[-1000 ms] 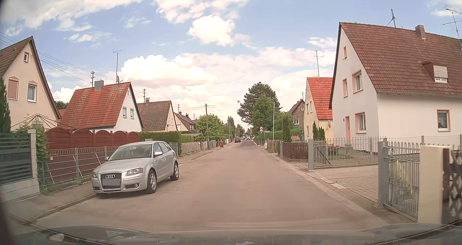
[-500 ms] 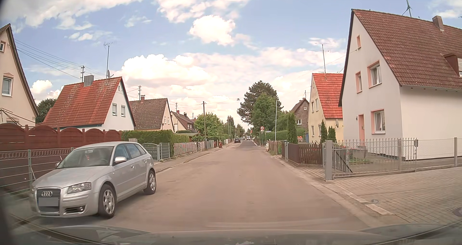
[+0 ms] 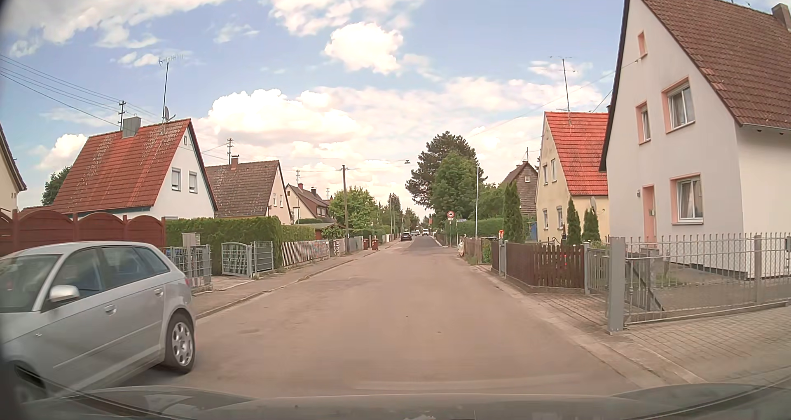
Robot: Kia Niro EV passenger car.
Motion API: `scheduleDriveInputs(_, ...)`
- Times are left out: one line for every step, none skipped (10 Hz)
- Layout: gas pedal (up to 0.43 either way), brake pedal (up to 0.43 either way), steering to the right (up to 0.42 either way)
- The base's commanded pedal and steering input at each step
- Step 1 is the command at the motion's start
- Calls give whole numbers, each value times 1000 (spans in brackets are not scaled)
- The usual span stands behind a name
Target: Follow the waypoints while adhering to traffic rules and regulations
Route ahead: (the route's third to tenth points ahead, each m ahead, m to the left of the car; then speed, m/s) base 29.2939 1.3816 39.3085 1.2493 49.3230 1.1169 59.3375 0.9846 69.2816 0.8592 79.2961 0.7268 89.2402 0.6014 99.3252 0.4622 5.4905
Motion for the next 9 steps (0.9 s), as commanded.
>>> scheduleDriveInputs(8, 18, -7)
scheduleDriveInputs(8, 18, -7)
scheduleDriveInputs(47, 18, -6)
scheduleDriveInputs(47, 18, -6)
scheduleDriveInputs(47, 18, -7)
scheduleDriveInputs(47, 18, -7)
scheduleDriveInputs(47, 18, -7)
scheduleDriveInputs(47, 18, -7)
scheduleDriveInputs(47, 18, -5)
